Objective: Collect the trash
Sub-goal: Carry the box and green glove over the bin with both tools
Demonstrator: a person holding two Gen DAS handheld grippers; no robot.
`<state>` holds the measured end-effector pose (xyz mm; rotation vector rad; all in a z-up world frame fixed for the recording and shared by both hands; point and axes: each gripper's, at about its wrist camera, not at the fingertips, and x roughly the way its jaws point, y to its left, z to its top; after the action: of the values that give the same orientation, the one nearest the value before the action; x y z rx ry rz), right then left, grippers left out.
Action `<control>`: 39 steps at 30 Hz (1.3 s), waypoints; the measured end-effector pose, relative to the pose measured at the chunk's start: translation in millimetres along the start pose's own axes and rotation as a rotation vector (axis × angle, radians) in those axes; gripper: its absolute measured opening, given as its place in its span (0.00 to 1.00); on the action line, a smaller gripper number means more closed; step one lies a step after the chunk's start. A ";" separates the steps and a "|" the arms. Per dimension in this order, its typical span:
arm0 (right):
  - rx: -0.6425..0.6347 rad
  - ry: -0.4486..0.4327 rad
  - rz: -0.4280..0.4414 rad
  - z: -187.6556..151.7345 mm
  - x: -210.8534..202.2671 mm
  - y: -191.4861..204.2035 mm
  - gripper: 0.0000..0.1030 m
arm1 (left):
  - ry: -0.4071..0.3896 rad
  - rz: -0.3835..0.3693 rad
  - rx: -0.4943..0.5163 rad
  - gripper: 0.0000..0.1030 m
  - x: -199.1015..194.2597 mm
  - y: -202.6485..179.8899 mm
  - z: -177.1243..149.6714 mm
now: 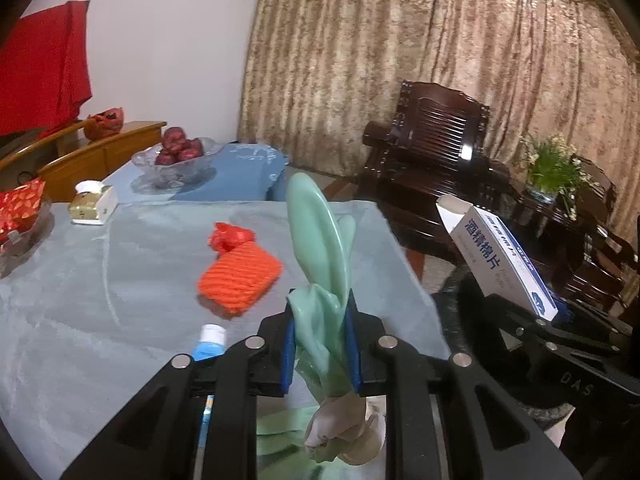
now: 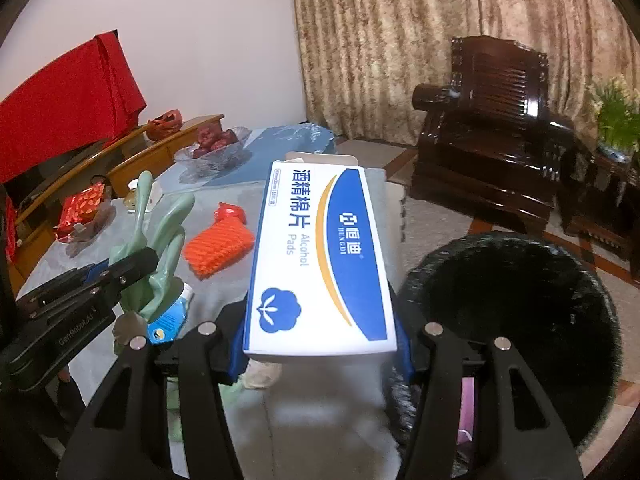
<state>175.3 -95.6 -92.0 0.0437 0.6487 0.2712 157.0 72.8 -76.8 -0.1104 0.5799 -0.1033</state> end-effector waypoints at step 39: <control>0.150 0.031 -0.309 -51.8 -49.9 -188.5 0.52 | 0.066 -0.300 0.197 0.20 74.8 -216.2 -9.7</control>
<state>150.4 -292.6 -127.3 0.0818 0.6956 -0.0752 199.5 -151.4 -96.5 -0.0017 0.6133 -0.4551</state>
